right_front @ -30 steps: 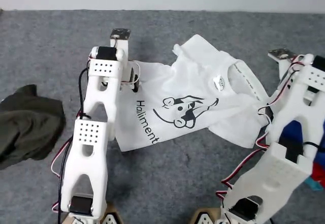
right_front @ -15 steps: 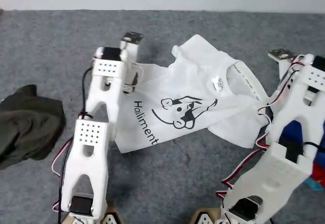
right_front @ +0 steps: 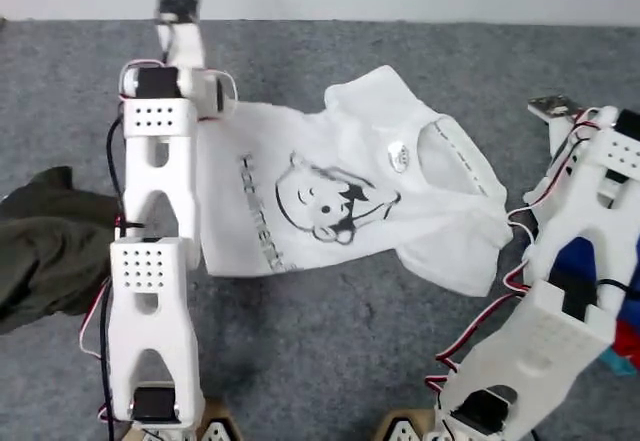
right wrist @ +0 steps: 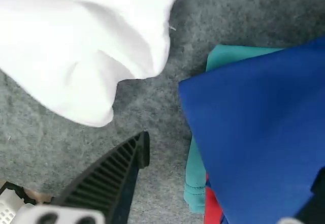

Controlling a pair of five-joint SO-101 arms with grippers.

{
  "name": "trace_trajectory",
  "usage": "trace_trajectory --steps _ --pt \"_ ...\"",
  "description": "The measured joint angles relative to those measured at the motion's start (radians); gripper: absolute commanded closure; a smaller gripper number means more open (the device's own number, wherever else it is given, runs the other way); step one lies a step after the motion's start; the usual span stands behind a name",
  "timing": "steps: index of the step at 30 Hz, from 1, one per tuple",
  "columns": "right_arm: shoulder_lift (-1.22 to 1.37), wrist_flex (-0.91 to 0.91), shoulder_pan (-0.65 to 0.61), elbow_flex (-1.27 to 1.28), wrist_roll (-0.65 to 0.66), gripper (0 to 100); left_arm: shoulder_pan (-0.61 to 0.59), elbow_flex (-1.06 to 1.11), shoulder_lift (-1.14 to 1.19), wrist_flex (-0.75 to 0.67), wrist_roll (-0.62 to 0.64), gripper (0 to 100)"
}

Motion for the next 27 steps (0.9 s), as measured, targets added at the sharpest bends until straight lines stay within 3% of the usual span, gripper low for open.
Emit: trace_trajectory --steps 5,13,19,23,27 --pt "0.000 0.000 0.000 0.000 0.000 51.5 -0.021 0.000 0.000 -0.063 0.031 98" --pt "0.000 0.000 0.000 0.000 0.000 51.5 -0.157 -0.025 0.000 -0.186 0.071 97" --pt "-0.020 0.000 -0.063 0.098 0.005 51.5 -0.133 -0.025 0.000 0.015 0.014 97" --pt "-0.115 0.000 -0.207 0.295 0.005 51.5 -0.109 -0.077 0.000 0.249 -0.040 98" --pt "-0.236 0.000 -0.391 0.499 0.008 51.5 -0.124 -0.052 -0.061 0.292 -0.123 97"
